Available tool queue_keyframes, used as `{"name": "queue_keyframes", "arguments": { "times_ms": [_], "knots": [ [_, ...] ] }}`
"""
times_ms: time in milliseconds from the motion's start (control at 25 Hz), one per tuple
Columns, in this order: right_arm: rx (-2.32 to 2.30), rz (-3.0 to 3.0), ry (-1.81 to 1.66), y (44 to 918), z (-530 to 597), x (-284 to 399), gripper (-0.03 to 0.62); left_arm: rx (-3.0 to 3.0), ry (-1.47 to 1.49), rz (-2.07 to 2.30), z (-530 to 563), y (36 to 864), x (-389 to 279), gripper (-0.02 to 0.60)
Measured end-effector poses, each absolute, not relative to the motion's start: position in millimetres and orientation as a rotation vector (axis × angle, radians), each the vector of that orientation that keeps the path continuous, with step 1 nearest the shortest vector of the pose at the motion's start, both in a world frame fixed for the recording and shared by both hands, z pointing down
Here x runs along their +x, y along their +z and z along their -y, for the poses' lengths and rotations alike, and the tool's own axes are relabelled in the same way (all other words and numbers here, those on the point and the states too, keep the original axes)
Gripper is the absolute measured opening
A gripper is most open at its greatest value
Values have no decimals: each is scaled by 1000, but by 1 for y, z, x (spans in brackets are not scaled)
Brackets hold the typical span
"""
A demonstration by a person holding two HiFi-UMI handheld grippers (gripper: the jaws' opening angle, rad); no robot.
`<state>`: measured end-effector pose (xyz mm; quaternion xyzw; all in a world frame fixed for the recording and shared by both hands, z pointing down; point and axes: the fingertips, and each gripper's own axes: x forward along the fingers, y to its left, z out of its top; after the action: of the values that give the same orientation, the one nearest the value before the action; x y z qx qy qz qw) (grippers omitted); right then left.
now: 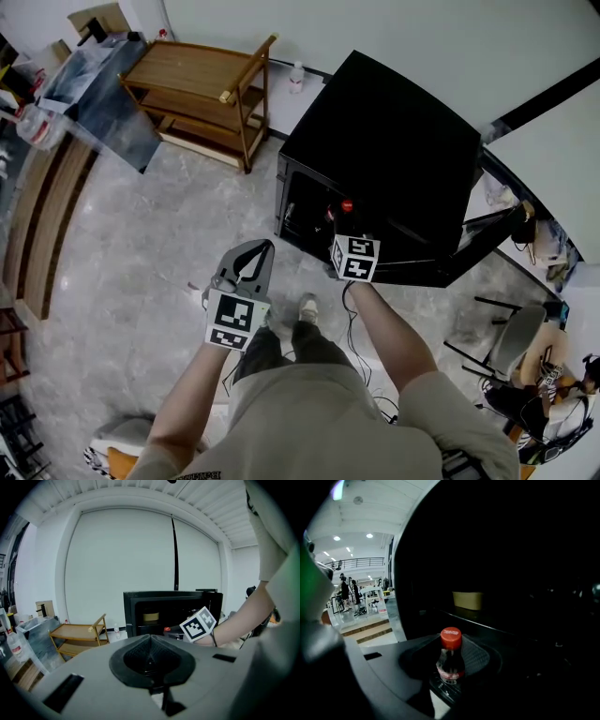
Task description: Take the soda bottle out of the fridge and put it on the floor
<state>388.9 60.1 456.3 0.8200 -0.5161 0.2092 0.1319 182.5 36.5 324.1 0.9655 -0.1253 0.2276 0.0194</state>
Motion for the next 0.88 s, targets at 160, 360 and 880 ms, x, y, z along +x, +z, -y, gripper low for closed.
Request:
{"name": "queue_keyframes", "arguments": {
  "times_ms": [160, 360, 880],
  "knots": [
    [2326, 1597, 553, 415, -71, 363, 110, 3015, 692, 383, -36, 310, 180, 6],
    [2253, 1711, 499, 370, -82, 330, 110, 3048, 669, 374, -35, 287, 178, 6],
    [2128, 1816, 511, 272, -134, 276, 110, 3106, 657, 372, -45, 241, 159, 6]
  ]
}}
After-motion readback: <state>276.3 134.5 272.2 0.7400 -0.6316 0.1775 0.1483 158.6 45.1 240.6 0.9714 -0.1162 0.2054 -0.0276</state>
